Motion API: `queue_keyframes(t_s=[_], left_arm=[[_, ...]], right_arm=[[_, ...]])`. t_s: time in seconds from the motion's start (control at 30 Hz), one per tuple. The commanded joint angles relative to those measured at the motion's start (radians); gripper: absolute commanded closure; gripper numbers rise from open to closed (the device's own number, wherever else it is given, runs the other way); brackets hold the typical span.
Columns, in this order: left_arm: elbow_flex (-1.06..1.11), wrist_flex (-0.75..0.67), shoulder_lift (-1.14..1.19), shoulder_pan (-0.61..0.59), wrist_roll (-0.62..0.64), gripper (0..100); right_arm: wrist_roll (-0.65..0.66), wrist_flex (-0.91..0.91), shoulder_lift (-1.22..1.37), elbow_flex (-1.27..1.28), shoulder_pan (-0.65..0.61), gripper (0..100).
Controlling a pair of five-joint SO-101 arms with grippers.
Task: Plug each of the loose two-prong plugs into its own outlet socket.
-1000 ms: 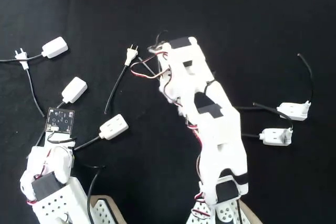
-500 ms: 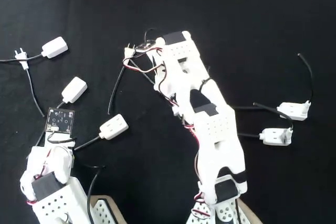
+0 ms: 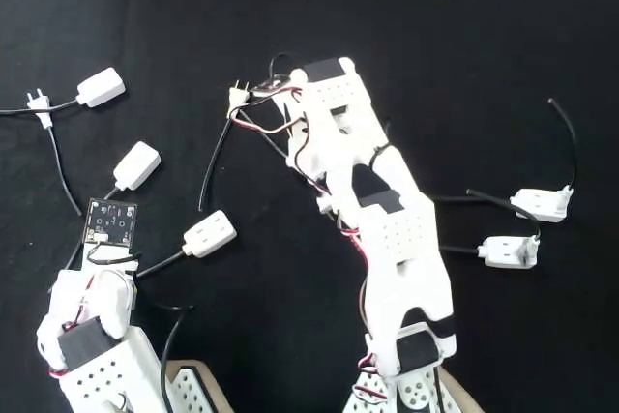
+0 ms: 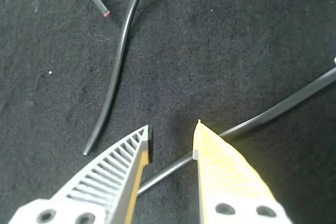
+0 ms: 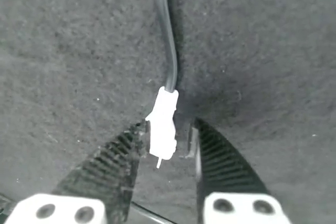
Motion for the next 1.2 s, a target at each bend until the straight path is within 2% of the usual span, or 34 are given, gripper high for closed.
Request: queue_keyframes(t_s=[0.0, 0.2, 0.33, 0.47, 0.8, 0.97, 1.17], left_arm=[[0.005, 0.005, -0.009, 0.007, -0.012, 86], [0.005, 0.005, -0.009, 0.007, -0.012, 86], [0.005, 0.005, -0.009, 0.007, -0.012, 86], [0.005, 0.005, -0.009, 0.007, -0.012, 86], [0.005, 0.005, -0.009, 0.007, -0.012, 86], [0.005, 0.005, -0.009, 0.007, -0.012, 86], [0.005, 0.005, -0.009, 0.007, -0.012, 86]], right_arm=[[0.003, 0.015, -0.007, -0.001, 0.015, 87.8], [-0.002, 0.017, -0.007, 0.085, 0.035, 87.6], [-0.038, -0.092, -0.007, 0.194, 0.029, 87.7], [-0.043, -0.120, -0.007, 0.246, 0.011, 87.9], [-0.101, -0.127, -0.007, 0.275, -0.038, 92.0], [-0.121, -0.120, -0.007, 0.275, -0.074, 98.2], [-0.143, -0.089, -0.013, 0.237, -0.110, 98.5]])
